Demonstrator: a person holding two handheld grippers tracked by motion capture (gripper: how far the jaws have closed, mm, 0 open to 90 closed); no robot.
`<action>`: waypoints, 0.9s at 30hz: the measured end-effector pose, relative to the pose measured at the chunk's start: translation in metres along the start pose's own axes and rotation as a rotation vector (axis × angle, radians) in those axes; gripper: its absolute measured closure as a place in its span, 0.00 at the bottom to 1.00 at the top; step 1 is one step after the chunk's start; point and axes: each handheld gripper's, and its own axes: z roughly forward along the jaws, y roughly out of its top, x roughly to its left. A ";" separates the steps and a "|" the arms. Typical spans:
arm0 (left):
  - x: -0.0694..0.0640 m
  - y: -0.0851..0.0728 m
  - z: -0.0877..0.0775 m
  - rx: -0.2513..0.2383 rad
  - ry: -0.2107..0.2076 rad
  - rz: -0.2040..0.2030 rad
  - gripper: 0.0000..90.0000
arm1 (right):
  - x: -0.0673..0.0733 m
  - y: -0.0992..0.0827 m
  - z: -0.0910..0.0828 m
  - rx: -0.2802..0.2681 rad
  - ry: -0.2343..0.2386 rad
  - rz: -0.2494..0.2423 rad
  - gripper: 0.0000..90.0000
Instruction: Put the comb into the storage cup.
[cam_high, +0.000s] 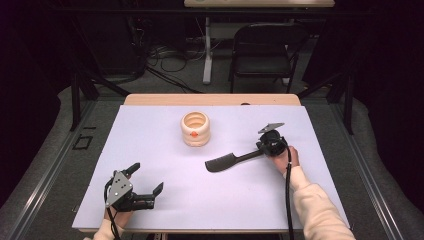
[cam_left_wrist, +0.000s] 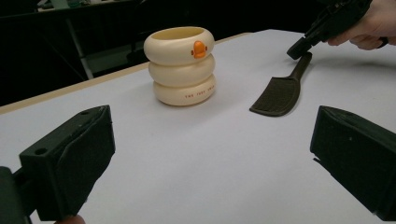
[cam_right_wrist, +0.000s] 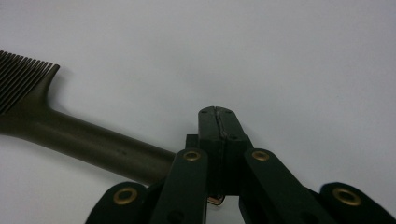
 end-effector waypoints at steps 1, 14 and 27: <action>0.000 0.000 0.000 0.001 0.000 0.000 0.00 | 0.000 0.000 -0.001 0.006 0.001 0.000 1.00; 0.001 0.000 0.001 0.005 -0.001 0.001 0.00 | 0.001 -0.003 -0.006 0.034 0.023 0.021 1.00; 0.002 -0.001 0.002 0.008 -0.004 -0.002 0.00 | 0.003 -0.007 -0.011 0.066 0.043 0.009 1.00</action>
